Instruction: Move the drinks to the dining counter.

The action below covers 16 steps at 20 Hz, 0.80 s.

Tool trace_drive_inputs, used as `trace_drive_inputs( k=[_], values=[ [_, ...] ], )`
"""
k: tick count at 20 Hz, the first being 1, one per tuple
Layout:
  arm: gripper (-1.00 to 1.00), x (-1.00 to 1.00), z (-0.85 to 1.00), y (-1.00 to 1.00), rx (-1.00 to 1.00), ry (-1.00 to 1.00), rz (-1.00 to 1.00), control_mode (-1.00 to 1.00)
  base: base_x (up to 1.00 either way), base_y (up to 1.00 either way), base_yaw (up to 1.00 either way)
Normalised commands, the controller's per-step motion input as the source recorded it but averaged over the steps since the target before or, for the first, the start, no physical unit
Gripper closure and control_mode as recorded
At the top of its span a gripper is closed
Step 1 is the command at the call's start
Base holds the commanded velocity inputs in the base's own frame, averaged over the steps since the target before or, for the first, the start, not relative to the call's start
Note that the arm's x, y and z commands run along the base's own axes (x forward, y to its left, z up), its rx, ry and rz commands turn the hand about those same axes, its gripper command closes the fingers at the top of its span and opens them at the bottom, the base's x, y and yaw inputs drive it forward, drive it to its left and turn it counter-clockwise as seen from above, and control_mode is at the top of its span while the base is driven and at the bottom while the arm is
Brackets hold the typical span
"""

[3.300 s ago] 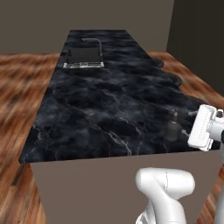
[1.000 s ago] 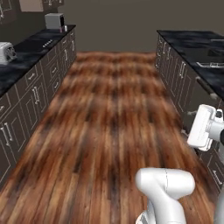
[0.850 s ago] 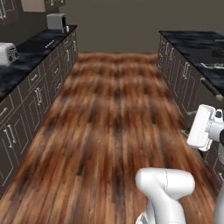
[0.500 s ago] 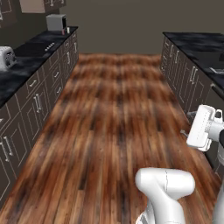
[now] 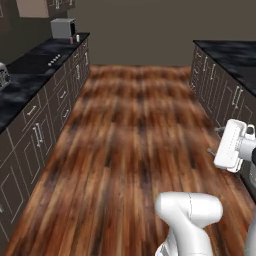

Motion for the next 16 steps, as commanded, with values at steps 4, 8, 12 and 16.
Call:
trace_drive_inputs(
  k=[4, 8, 12, 16],
  values=[
    [-1.00, 0.00, 0.00, 0.00, 0.00, 0.00, 0.00, 1.00, 1.00, 0.18, 0.00],
    [-1.00, 0.00, 0.00, 0.00, 0.00, 0.00, 0.00, 1.00, 1.00, 0.17, 0.00],
    [-1.00, 0.00, 0.00, 0.00, 0.00, 0.00, 0.00, 1.00, 1.00, 0.14, 0.00],
    [-1.00, 0.00, 0.00, 0.00, 0.00, 0.00, 0.00, 1.00, 1.00, 0.14, 0.00]
  ],
)
